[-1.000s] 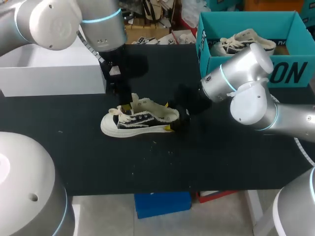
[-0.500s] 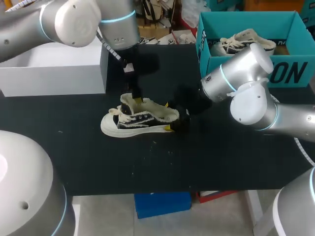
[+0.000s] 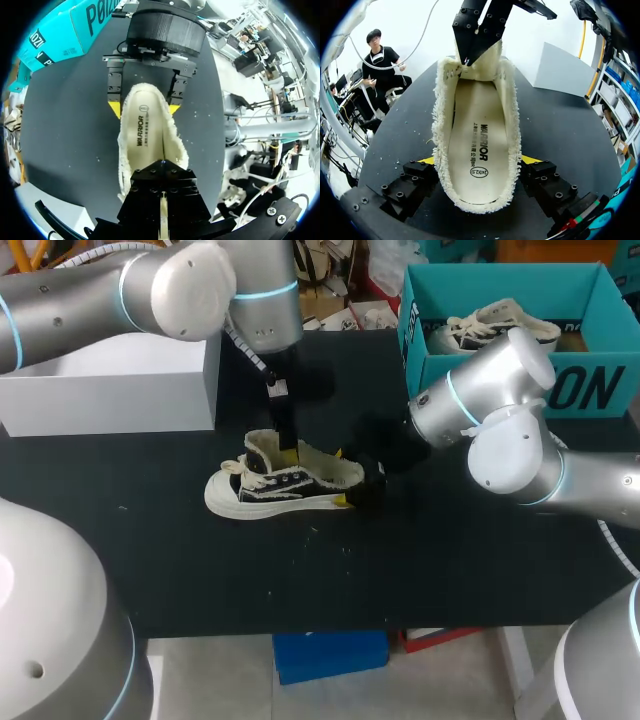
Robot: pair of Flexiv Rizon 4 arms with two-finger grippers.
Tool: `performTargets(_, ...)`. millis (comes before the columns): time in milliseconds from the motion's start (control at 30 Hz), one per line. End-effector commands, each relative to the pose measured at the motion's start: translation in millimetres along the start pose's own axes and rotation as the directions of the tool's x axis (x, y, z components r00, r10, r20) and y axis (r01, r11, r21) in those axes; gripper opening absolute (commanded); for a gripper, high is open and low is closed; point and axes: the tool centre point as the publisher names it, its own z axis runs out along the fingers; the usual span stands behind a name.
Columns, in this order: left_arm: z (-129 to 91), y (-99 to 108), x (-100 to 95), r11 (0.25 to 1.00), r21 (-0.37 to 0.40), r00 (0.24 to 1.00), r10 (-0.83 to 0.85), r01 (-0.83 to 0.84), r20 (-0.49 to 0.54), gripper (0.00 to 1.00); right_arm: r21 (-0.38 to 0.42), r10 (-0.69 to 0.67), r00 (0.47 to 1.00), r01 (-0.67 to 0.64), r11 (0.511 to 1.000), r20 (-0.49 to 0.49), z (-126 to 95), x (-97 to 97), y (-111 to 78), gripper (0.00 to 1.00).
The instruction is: Take the shoe out of the shoebox, open the shoe tongue, remove and reinsert the insole, then place the shoe into the shoebox
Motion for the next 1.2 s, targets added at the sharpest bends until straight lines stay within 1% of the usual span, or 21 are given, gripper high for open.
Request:
performTargets(33, 15.6, -1.3, -1.6, 1.0, -0.006, 1.0, 0.001, -0.001, -0.016, 0.0, 0.002, 0.001, 1.0, -0.001, 1.0, 0.0, -0.5, 0.3, 0.1, 0.0)
performTargets(233, 32.2, 3.0, 3.7, 1.0, -0.016, 0.999, -0.004, 0.003, -0.033, 0.0, 0.002, 0.001, 1.0, -0.001, 1.0, 0.0, -0.5, 0.3, 0.1, 0.0)
performTargets(333, 38.6, 5.3, 2.7, 1.0, -0.018, 0.999, -0.01, 0.01, -0.038, 0.0, 0.002, 0.001, 1.0, -0.001, 1.0, 0.0, -0.5, 0.3, 0.1, 0.0)
performTargets(667, 51.4, 5.5, 6.9, 1.0, -0.008, 0.999, -0.019, 0.019, -0.027, 0.0, 0.002, 0.001, 1.0, -0.001, 1.0, 0.0, -0.5, 0.3, 0.1, 0.0)
performTargets(767, 54.9, 4.5, 8.7, 1.0, -0.005, 1.0, -0.021, 0.021, -0.011, 0.0, 0.002, 0.001, 1.0, -0.001, 1.0, 0.0, -0.5, 0.3, 0.1, 0.0)
performTargets(867, 57.5, 4.4, 9.8, 0.999, -0.009, 0.999, -0.032, 0.032, 0.032, 0.0, 0.002, 0.001, 1.0, -0.001, 1.0, 0.0, -0.5, 0.3, 0.1, 0.0)
performTargets(1067, 61.6, 6.3, 7.3, 0.999, 0.001, 0.998, -0.048, 0.048, 0.052, 0.0, 0.002, 0.001, 1.0, -0.001, 1.0, 0.0, -0.5, 0.3, 0.1, 0.0)
performTargets(1200, 65.5, 6.5, 5.5, 0.999, -0.006, 0.996, -0.052, 0.052, 0.076, 0.0, 0.002, 0.001, 1.0, -0.001, 1.0, 0.0, -0.5, 0.3, 0.1, 0.0)
